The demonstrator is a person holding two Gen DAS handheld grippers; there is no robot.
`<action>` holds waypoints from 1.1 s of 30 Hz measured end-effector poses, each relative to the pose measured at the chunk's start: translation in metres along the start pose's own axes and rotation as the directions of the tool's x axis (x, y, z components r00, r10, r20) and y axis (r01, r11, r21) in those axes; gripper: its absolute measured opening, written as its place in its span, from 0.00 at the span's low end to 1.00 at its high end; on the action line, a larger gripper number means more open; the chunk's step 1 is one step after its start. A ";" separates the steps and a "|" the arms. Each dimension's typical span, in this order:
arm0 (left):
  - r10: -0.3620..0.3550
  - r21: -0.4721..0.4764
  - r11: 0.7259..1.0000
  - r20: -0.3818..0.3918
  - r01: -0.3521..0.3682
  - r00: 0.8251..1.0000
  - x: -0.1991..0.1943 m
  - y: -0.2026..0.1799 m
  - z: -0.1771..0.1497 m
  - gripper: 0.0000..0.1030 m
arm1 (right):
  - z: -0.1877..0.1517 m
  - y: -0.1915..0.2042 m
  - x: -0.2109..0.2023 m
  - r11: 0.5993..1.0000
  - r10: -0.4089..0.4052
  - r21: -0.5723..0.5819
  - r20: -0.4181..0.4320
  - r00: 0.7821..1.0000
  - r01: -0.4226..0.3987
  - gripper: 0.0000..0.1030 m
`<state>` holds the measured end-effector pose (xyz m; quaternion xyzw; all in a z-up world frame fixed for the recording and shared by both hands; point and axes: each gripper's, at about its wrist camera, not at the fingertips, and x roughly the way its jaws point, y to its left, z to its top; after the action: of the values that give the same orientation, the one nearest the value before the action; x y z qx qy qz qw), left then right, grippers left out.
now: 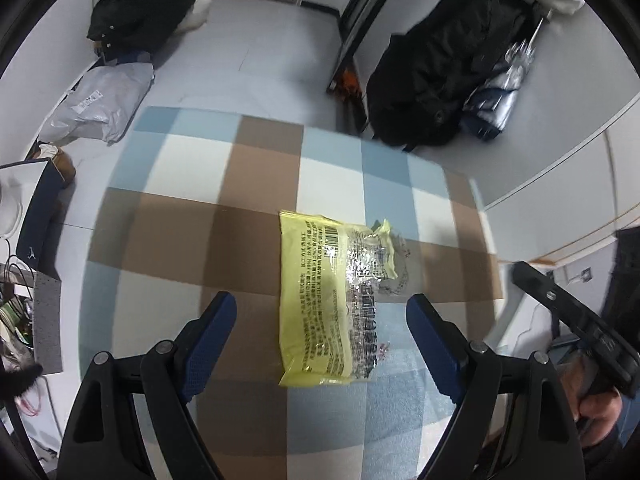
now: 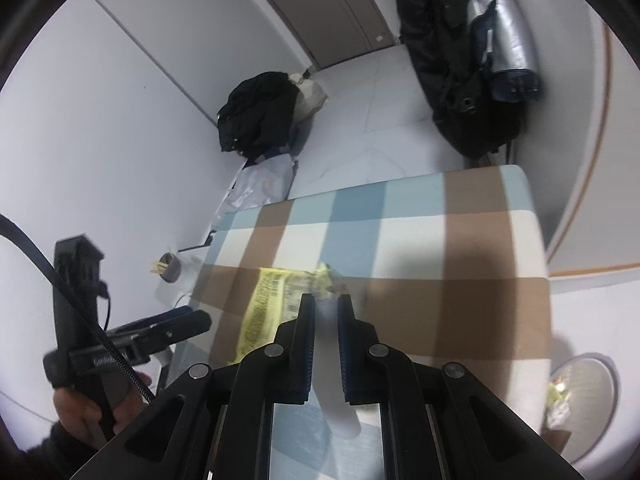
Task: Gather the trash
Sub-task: 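Grasp the yellow printed wrapper with the left tool and lift it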
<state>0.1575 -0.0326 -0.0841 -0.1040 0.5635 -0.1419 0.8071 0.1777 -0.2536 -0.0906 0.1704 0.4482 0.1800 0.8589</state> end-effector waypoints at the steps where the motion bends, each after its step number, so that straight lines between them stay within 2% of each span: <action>1: -0.002 0.003 1.000 -0.021 0.002 1.000 0.007 -0.004 0.004 0.82 | -0.002 -0.004 -0.004 1.000 -0.006 -0.004 0.010 1.000 0.006 0.10; 8: 0.095 0.051 0.994 -0.056 -0.092 0.994 0.033 -0.031 0.022 0.82 | -0.005 -0.021 -0.016 0.999 -0.033 -0.001 0.039 0.999 0.033 0.10; 15: 0.220 0.076 0.975 -0.155 -0.210 0.963 0.065 -0.029 0.023 0.82 | -0.006 -0.038 -0.014 0.998 -0.011 0.057 0.012 1.000 0.011 0.10; 17: 0.240 0.084 0.970 -0.142 -0.230 0.960 0.064 -0.028 0.023 0.82 | -0.007 -0.039 -0.014 0.998 -0.010 0.056 0.011 1.000 0.009 0.10; 22: 0.310 0.135 0.947 -0.149 -0.291 0.939 0.068 -0.036 0.018 0.82 | -0.009 -0.040 -0.014 0.998 0.003 0.061 -0.001 1.000 -0.003 0.10; 24: 0.315 0.154 0.943 -0.122 -0.295 0.941 0.065 -0.037 0.014 0.80 | -0.008 -0.042 -0.017 0.998 0.011 0.069 0.010 1.000 -0.011 0.10; 25: 0.314 0.153 0.943 -0.114 -0.296 0.943 0.063 -0.038 0.013 0.76 | -0.007 -0.042 -0.019 0.997 0.012 0.072 0.016 1.000 -0.013 0.10; 28: 0.319 0.186 0.935 -0.075 -0.301 0.945 0.055 -0.042 0.008 0.51 | -0.007 -0.044 -0.024 0.996 0.020 0.082 0.031 0.999 -0.022 0.10; 30: 0.322 0.192 0.933 -0.071 -0.304 0.944 0.053 -0.045 0.006 0.40 | -0.008 -0.044 -0.024 0.997 0.021 0.079 0.027 0.999 -0.023 0.10; 32: 0.326 0.195 0.931 -0.066 -0.308 0.943 0.051 -0.044 0.005 0.22 | -0.009 -0.044 -0.025 0.997 0.022 0.079 0.025 0.999 -0.024 0.10; 33: 0.328 0.193 0.931 -0.065 -0.311 0.942 0.049 -0.042 0.005 0.19 | -0.009 -0.044 -0.026 0.996 0.024 0.080 0.026 0.999 -0.026 0.10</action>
<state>0.1735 -0.0887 -0.1122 0.0696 0.5960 -0.0639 0.7974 0.1632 -0.3032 -0.0969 0.2124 0.4422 0.1703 0.8546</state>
